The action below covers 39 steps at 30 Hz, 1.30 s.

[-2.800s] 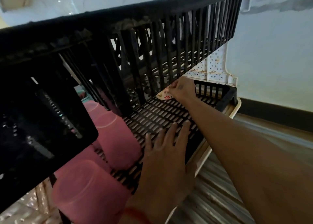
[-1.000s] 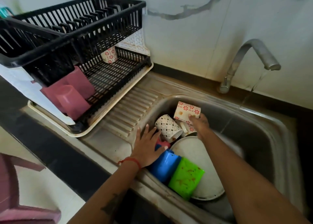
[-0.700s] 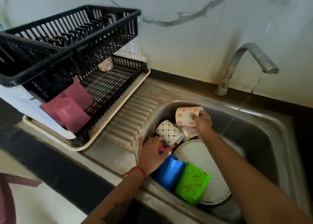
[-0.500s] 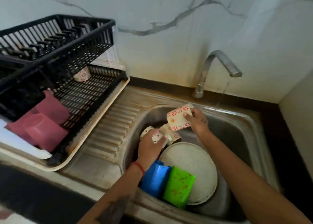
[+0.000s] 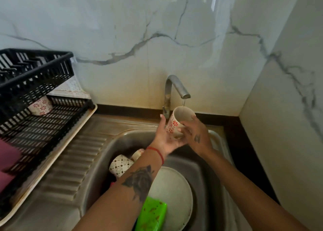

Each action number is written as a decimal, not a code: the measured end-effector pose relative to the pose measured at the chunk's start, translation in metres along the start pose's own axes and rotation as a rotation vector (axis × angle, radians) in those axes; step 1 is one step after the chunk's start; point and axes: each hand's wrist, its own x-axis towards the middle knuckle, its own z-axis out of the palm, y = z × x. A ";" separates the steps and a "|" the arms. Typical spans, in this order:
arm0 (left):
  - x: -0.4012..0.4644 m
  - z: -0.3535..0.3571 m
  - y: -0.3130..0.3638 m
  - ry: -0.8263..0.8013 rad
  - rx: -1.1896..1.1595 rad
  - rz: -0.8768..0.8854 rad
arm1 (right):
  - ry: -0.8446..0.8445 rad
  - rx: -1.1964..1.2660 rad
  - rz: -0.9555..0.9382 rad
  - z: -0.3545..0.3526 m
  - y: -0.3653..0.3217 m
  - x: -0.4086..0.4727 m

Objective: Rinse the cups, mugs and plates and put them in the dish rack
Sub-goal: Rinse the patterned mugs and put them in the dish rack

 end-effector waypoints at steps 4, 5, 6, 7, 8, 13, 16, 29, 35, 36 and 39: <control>0.013 0.013 0.006 0.081 0.036 0.142 | -0.161 -0.148 -0.244 -0.006 -0.004 0.004; 0.016 0.014 0.008 0.129 0.081 0.189 | -0.264 -0.227 -0.294 -0.011 -0.003 0.008; 0.019 0.014 0.011 0.160 0.121 0.229 | -0.372 -0.318 -0.329 -0.015 -0.001 0.013; 0.020 0.014 0.012 0.169 0.140 0.256 | -0.466 -0.428 -0.349 -0.020 -0.001 0.019; 0.022 0.015 0.012 0.160 0.144 0.269 | -0.536 -0.556 -0.357 -0.022 -0.002 0.025; 0.033 0.025 -0.001 0.096 0.106 0.318 | -0.597 -0.629 -0.104 -0.008 -0.022 0.058; 0.036 0.019 0.006 0.117 0.108 0.379 | -0.594 -0.234 -0.037 0.008 -0.030 0.052; 0.033 0.008 0.014 0.176 0.356 0.362 | -0.537 -0.215 -0.110 0.018 0.000 0.041; 0.022 0.005 0.024 0.067 0.488 0.358 | -0.416 -0.661 -0.384 -0.001 0.020 0.048; 0.020 0.000 0.024 0.047 0.388 0.347 | -0.395 -0.514 -0.340 -0.003 0.018 0.049; 0.019 -0.004 0.014 -0.007 0.088 0.329 | -0.405 -0.045 -0.116 -0.002 0.010 0.046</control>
